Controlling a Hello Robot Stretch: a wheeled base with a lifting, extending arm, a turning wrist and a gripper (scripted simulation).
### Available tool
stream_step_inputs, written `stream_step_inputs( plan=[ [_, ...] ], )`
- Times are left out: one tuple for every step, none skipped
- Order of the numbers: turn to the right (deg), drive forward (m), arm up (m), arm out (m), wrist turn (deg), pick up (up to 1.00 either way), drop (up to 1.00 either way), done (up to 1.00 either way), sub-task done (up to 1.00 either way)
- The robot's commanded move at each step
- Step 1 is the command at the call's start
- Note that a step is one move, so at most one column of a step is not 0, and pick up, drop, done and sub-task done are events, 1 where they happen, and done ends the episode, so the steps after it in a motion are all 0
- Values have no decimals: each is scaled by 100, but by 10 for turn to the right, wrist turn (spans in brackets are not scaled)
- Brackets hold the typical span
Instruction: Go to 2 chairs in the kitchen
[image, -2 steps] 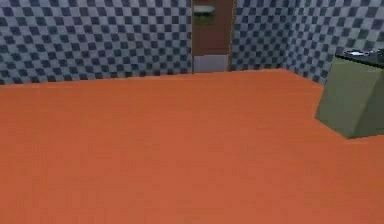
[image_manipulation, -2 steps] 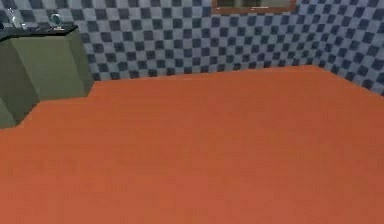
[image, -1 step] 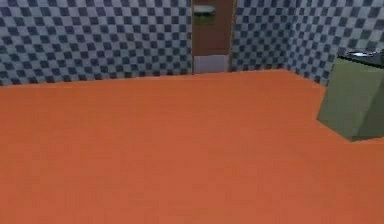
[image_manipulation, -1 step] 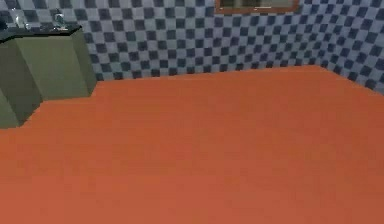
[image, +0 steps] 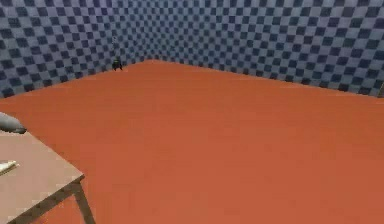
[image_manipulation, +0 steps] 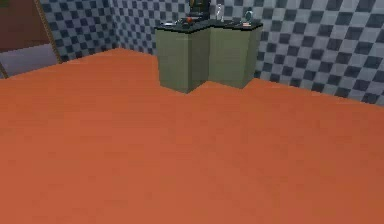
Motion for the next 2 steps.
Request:
stream_step_inputs(
  plan=[
    [-30, 0, 0, 0, 0, 0, 0, 0, 0],
    [0, 100, 0, 0, 0, 0, 0, 0, 0]
  ],
)
